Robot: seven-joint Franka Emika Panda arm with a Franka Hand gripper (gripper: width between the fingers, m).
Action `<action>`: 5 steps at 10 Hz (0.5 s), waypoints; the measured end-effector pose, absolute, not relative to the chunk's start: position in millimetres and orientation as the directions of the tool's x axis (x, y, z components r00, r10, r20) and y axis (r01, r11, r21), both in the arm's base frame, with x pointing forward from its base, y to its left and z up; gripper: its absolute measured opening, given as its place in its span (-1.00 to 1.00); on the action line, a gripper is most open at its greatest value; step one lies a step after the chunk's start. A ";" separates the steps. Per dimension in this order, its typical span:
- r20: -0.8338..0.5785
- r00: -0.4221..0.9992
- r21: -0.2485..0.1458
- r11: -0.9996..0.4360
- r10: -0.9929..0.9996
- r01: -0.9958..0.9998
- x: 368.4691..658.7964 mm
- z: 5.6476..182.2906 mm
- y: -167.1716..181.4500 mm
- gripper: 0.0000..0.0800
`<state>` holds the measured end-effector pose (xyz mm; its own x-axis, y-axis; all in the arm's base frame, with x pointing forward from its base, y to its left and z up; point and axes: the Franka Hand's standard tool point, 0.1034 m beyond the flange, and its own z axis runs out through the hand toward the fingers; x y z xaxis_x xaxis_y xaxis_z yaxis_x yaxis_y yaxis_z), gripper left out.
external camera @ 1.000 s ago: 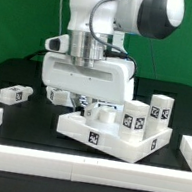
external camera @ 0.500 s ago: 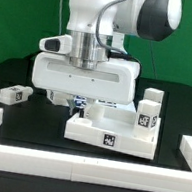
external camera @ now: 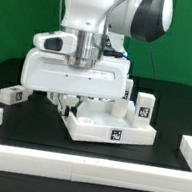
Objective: Assemble square table
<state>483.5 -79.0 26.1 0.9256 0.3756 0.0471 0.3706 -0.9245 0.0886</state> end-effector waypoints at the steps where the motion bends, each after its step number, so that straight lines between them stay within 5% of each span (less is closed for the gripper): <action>1: 0.036 0.903 0.092 -0.901 0.429 0.424 484.4 26.3 -79.0 -0.86; 5: -0.026 0.594 0.137 -0.585 0.804 0.799 561.6 35.9 -53.9 -0.86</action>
Offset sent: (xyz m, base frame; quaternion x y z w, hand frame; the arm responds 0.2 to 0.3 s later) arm 0.0887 0.0435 0.0057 0.0021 0.0307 -0.2983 0.9540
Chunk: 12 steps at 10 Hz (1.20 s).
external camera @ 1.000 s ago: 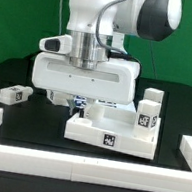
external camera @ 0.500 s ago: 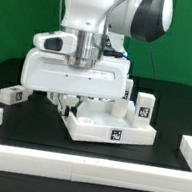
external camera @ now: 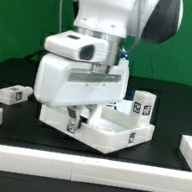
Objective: Assemble square table
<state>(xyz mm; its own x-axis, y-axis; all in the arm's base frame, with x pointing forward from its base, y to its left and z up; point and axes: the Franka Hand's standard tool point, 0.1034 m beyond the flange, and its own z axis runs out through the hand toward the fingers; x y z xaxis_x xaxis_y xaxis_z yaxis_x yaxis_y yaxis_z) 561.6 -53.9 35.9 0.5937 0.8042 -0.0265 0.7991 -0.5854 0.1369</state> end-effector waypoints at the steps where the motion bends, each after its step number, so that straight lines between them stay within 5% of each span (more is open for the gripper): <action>1: -0.033 0.560 0.138 -0.551 0.828 0.823 557.6 34.5 -59.3 -0.86; 4: -0.084 0.386 0.132 -0.373 0.919 0.918 555.5 34.0 -63.3 -0.86; 6: -0.111 0.124 0.143 -0.108 0.986 0.984 575.1 36.0 -33.1 -0.86; 9: -0.138 -0.018 0.140 0.038 0.990 0.989 578.3 36.8 -28.1 -0.86; 12: -0.138 0.002 0.144 0.018 0.990 0.989 578.5 36.6 -25.1 -0.86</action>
Offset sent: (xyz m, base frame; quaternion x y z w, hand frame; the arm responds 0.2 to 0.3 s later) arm 0.0000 0.0000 0.0000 0.0000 0.0000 -0.1938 0.9810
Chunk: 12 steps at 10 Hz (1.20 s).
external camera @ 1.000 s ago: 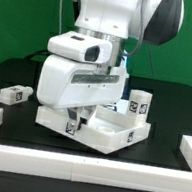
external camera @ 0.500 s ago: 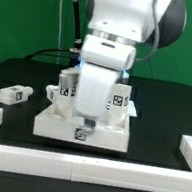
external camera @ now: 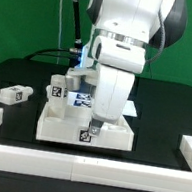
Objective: Assemble square table
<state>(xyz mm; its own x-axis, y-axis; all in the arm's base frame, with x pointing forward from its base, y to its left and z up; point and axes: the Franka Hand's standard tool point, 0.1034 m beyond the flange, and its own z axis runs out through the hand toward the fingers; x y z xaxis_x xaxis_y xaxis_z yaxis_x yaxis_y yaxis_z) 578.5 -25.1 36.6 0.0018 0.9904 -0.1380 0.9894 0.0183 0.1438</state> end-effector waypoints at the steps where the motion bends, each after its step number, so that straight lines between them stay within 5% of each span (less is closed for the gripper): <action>1: -0.123 0.037 0.151 -0.018 0.992 0.988 580.7 36.9 -6.2 -0.86; 4: -0.085 0.057 0.171 -0.042 0.995 0.984 613.4 38.0 53.2 -0.86; 6: -0.066 0.032 0.236 -0.015 0.997 0.972 627.3 37.3 63.8 -0.86; 12: -0.067 0.036 0.228 -0.020 0.997 0.973 630.5 34.5 64.5 -0.85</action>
Offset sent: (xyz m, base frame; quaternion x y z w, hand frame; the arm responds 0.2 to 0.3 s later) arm 0.0457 0.0746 -0.0005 -0.0164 0.0282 0.0199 0.9993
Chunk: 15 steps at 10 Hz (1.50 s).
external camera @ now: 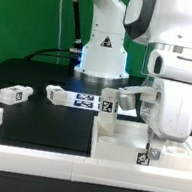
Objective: Assemble square table
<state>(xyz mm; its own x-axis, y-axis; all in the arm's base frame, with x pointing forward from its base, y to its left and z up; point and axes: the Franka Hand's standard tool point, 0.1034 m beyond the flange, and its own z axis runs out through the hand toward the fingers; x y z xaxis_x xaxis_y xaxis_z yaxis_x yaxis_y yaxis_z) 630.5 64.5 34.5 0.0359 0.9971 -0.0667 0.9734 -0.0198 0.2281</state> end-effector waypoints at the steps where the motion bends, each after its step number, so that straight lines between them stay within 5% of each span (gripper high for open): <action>1: -0.065 0.034 0.234 -0.018 0.997 0.972 635.1 34.7 67.2 -0.85; 8: -0.076 0.060 0.217 -0.042 0.995 0.975 641.6 29.3 73.9 -0.84; 10: -0.076 0.061 0.217 -0.043 0.995 0.975 641.7 29.3 73.3 -0.13; 11: -0.076 0.062 0.217 -0.044 0.995 0.975 641.7 29.3 73.0 -0.13; 12: -0.076 0.062 0.217 -0.044 0.995 0.975 641.7 29.3 72.6 0.32; 13: -0.076 0.063 0.217 -0.045 0.995 0.975 641.8 29.3 72.4 0.54; 15: -0.076 0.064 0.217 -0.046 0.995 0.975 641.8 29.3 71.7 0.61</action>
Offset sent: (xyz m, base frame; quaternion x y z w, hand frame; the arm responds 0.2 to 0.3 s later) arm 0.0203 0.0349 -0.0001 -0.0174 0.0091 0.0209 0.9996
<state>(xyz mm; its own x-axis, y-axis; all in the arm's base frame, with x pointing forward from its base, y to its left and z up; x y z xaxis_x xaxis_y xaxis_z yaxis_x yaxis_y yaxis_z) 641.8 71.7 29.3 0.0637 0.9950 -0.0765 0.9750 -0.0458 0.2172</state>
